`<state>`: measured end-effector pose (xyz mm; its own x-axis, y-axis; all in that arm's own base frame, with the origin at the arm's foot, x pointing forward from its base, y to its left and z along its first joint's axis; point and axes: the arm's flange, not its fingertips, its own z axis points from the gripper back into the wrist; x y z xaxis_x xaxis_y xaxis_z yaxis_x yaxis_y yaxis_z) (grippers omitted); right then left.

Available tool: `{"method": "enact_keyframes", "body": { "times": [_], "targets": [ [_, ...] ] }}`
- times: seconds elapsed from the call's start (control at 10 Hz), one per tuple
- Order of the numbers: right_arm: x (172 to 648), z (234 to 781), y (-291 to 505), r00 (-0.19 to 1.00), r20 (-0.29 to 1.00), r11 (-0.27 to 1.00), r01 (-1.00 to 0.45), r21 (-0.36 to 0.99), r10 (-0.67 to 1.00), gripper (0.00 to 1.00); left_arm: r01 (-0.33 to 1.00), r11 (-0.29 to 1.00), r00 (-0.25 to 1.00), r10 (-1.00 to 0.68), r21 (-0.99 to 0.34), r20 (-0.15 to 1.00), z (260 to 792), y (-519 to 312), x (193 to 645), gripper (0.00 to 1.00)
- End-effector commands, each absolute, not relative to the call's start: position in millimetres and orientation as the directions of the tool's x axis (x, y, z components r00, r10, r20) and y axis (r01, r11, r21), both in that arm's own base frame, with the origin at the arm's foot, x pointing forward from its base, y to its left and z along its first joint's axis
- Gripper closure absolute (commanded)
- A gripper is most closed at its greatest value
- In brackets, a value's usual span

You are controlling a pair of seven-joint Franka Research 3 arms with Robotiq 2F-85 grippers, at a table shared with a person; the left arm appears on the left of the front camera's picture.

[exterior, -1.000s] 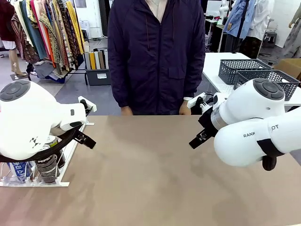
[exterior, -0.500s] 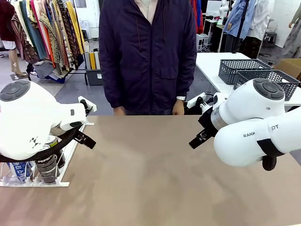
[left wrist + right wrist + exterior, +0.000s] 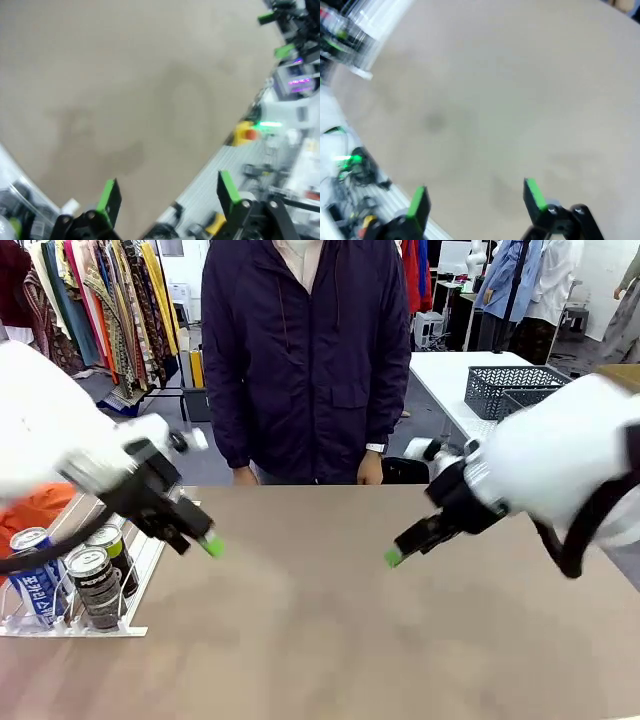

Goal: Retrieve and store the cans from the dispenser.
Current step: Pick up one can from the Automatic Can Dispenser and place it in the middle of the table.

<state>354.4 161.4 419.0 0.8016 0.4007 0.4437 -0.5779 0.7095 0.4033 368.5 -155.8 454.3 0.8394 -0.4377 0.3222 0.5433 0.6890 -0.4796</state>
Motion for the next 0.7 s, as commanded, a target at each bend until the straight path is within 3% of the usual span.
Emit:
{"method": "enact_keyframes", "body": {
  "times": [0.0,0.2,0.3,0.6],
  "targets": [
    [336.1,465.1,90.5,0.867,0.456,0.561,-0.484,0.672,0.201,0.00,0.428,0.653,0.903,-0.298,-0.624,0.309,508.4,-93.7,367.2,0.00],
    [282.9,495.9,20.8,0.814,0.578,0.335,-0.562,0.756,0.059,0.00,0.480,0.465,0.873,-0.175,-0.744,0.455,558.2,3.7,337.4,0.00],
    [267.4,494.3,-14.4,0.804,0.590,0.337,-0.536,0.774,-0.076,0.00,0.459,0.388,0.873,-0.030,-0.799,0.487,565.7,56.6,328.8,0.00],
    [245.4,449.8,-98.9,0.804,0.457,0.210,-0.406,0.889,-0.379,0.00,0.389,0.228,0.856,0.269,-0.893,0.441,527.6,175.8,301.2,0.00]
  ]
}}
